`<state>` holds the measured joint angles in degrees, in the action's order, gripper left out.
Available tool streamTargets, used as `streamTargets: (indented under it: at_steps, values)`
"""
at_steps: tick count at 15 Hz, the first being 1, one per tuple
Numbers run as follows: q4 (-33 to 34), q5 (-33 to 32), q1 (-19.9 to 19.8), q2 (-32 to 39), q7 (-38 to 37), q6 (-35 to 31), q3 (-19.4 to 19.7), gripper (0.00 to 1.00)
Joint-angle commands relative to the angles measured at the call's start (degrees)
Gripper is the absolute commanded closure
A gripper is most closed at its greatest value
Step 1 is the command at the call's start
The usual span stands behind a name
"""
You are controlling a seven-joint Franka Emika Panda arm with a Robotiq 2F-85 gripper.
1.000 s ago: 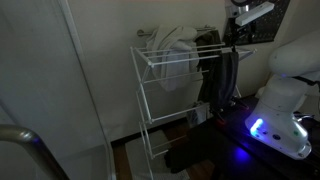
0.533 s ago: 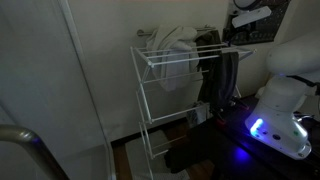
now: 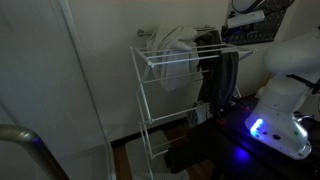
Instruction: Move the white towel to the silver hanger then move the black cloth to the second position from you
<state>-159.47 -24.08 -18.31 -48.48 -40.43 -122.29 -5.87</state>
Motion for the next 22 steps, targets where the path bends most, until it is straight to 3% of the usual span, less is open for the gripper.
streamTargets:
  at_steps: [1, 11, 12, 13, 22]
  values:
    - [0.0, 0.1, -1.3, 4.0, -4.9, -3.8, -1.7, 0.00]
    - [-0.1, 1.5, 0.3, 11.9, -11.6, -6.5, -1.3, 0.00]
    - [0.0, 1.5, 0.4, 12.2, -11.7, -6.5, -1.2, 0.18]
    - [0.0, 1.5, 0.4, 12.5, -12.1, -6.5, -1.0, 0.26]
    - [0.4, 1.2, 0.3, 12.8, -11.9, -5.2, 0.1, 0.92]
